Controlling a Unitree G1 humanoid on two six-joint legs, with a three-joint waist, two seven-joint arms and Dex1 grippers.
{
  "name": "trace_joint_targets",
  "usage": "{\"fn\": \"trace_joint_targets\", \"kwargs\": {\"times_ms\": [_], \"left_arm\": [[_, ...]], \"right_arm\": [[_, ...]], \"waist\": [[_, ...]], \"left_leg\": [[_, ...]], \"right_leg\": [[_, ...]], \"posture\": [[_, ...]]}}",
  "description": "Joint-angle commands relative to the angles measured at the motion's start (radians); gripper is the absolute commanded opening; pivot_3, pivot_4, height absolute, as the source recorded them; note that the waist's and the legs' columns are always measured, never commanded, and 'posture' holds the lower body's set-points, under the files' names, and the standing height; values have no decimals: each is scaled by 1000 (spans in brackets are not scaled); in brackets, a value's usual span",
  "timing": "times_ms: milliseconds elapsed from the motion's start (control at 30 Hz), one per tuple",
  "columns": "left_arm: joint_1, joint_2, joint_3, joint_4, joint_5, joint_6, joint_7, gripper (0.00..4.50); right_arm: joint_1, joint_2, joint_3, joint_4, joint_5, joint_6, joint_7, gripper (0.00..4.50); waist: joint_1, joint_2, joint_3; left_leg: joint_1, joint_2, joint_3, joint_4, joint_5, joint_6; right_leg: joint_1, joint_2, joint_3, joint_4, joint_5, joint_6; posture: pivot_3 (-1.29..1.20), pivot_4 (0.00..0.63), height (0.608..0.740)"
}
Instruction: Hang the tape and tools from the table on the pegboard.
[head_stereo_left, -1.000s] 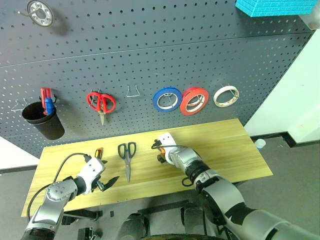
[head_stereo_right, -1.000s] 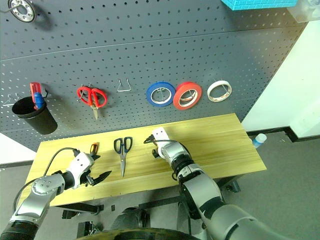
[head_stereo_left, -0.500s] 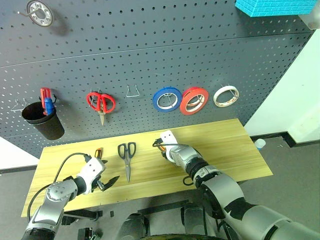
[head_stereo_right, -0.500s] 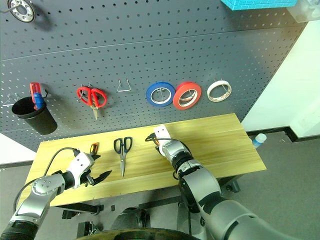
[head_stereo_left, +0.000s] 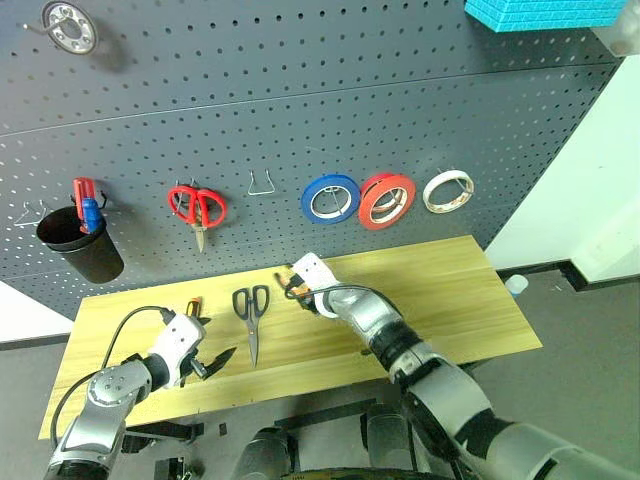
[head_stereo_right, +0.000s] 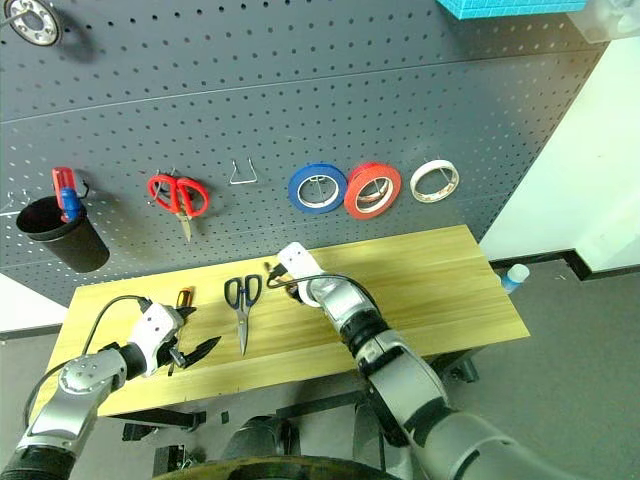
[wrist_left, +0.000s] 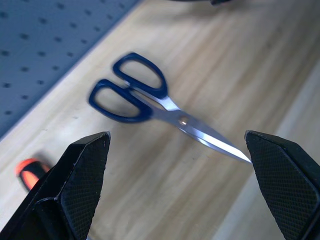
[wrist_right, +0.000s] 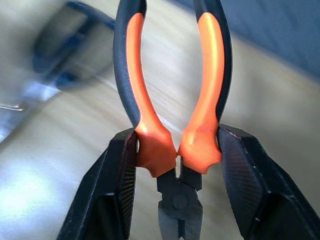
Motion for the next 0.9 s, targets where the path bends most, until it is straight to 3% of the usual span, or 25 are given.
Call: {"fn": "trace_joint_targets", "kwargs": {"times_ms": [33, 167, 300, 667, 900], "left_arm": [[17, 6, 49, 14, -31, -43, -2, 4500], [28, 8, 75, 30, -44, -84, -7, 4500], [48, -4, 136, -24, -139, -116, -38, 4500], [45, -73, 158, -142, -229, -67, -19, 4500], [-81, -165, 174, -166, -244, -76, 80, 4500]], "right_arm": [[56, -101, 37, -268, -13, -19, 117, 2074], [121, -226, 41, -491, 17, -88, 239, 2074], [126, -255, -45, -617, 102, -137, 287, 2074], [-85, -80, -261, -768, 390, 84, 224, 2074], [-304, 58, -354, -596, 434, 70, 81, 2074]], "waist": [[10, 0, 0], [19, -2, 1], [17, -6, 3], [21, -10, 4], [21, -11, 4]], "left_leg": [[0, 0, 0, 0, 0, 0], [0, 0, 1, 0, 0, 0], [0, 2, 2, 0, 0, -1], [-1, 2, 2, 0, 0, -1], [-1, 2, 2, 0, 1, -2]], "right_leg": [[0, 0, 0, 0, 0, 0], [0, 0, 0, 0, 0, 0], [0, 1, 0, 0, -3, 4], [0, 1, 0, -1, 0, -2], [-1, 1, 0, -1, 1, -3]], "posture": [[-64, 76, 738], [-72, 75, 738], [-82, 71, 738], [-74, 58, 738], [-79, 51, 738]]}}
